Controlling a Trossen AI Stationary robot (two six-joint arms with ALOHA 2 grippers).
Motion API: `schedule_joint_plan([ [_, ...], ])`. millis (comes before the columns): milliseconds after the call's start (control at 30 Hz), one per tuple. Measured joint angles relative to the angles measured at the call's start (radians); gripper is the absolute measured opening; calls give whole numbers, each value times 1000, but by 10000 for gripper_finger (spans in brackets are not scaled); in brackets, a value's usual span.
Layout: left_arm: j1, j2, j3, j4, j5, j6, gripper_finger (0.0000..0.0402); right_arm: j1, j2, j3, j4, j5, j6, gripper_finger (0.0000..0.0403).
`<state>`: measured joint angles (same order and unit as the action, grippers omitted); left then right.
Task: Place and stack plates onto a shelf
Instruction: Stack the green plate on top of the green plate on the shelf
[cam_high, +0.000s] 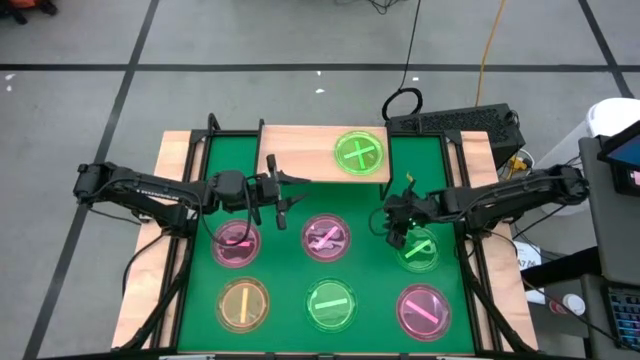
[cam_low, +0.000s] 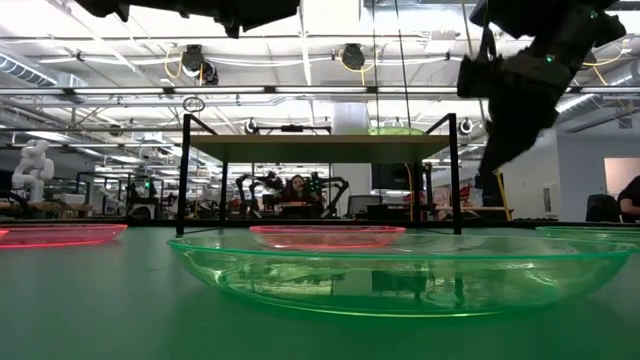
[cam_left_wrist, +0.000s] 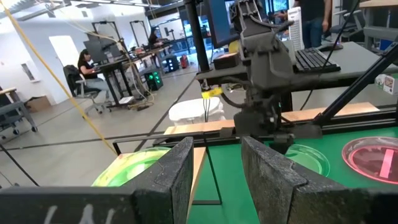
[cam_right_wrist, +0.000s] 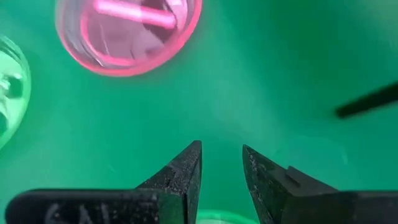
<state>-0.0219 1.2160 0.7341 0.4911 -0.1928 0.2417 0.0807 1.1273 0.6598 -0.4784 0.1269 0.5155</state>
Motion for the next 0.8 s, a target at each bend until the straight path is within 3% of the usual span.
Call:
schedule_joint_plan([
  [300,0,0,0,-1,0,-3,143,137,41,38,-139,-35,183,100],
  [500,0,0,0,0,0,0,143,267,71,177,-294,51,288,100],
  [667,0,0,0,0,0,-13,143,345,162,208,-347,52,384,100],
  [800,0,0,0,0,0,-20,143,397,251,208,-355,-12,437,100],
])
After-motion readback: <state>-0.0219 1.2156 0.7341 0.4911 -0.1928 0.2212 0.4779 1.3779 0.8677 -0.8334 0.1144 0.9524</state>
